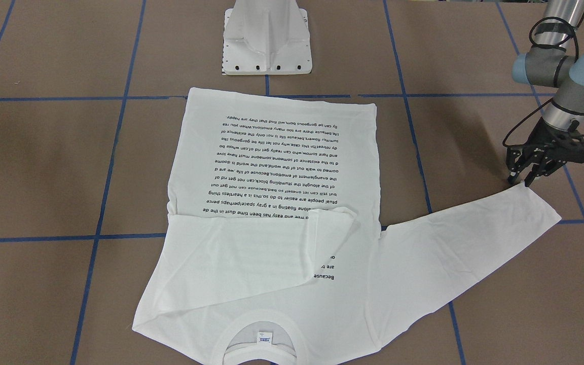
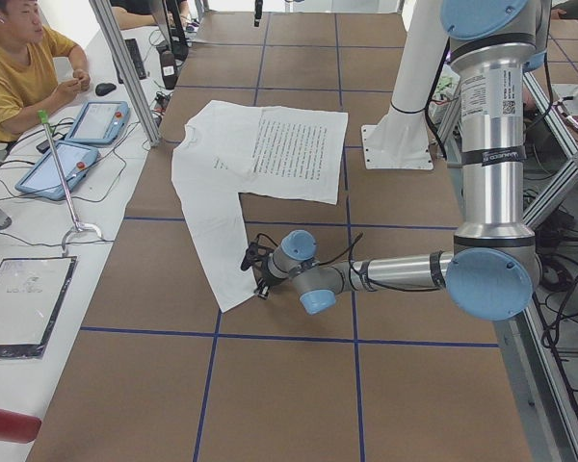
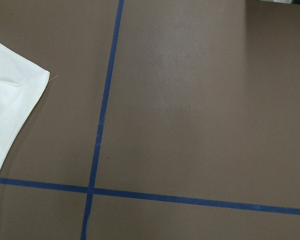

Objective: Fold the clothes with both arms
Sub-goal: 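Move the left gripper to the cuff of the other sleeve and grasp it, then lift the sleeve and fold it across the shirt body with the left gripper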

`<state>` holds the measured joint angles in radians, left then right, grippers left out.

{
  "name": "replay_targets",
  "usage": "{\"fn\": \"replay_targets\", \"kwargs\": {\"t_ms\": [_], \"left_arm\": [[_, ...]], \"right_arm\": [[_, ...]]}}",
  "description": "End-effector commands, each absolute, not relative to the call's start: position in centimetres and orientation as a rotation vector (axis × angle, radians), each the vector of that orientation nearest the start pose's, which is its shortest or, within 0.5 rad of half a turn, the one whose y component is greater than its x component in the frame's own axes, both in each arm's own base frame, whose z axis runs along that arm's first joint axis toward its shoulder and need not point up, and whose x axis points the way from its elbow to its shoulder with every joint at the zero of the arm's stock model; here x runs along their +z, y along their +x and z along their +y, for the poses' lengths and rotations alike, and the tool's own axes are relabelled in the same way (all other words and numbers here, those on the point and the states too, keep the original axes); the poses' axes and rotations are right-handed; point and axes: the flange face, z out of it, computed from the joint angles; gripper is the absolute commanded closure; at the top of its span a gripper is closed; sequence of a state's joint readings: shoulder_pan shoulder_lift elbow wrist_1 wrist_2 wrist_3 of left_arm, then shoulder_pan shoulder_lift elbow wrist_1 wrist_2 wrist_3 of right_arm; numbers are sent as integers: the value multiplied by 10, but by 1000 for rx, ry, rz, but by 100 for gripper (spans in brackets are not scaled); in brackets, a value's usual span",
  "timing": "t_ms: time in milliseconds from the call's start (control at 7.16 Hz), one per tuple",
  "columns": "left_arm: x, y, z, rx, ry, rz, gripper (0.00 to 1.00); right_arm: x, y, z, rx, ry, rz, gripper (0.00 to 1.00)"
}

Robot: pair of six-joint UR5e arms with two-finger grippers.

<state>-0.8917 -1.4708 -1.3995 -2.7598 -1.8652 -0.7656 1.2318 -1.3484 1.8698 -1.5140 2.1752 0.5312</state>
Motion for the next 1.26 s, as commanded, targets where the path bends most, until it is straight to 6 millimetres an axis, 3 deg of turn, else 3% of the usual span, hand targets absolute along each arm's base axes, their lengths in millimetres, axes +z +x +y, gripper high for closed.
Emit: {"fn": "replay_targets", "kwargs": {"t_ms": [0,140,279,419,698,838,977,1117], "left_arm": [[660,218,-438,60,515,820,100],[652,211,-446,106,570,805,100],[625,182,-473,159,698,772,100],[602,168,-488,155,759,774,100],[536,182,-507,111,803,869,100],[499,199,-520,95,744,979,100],[457,211,-531,46,711,1063,100],[400,232,-551,-22,682,1129,100]], "right_arm": [[396,-115,-556,8,260,-768,0],[396,-115,-556,8,260,-768,0],[397,-114,-555,8,259,-767,0],[397,-115,-555,9,258,-766,0],[397,-115,-555,10,257,-767,0],[397,-115,-555,10,257,-767,0],[396,-114,-555,11,259,-767,0],[397,-114,-555,14,258,-765,0]]}}
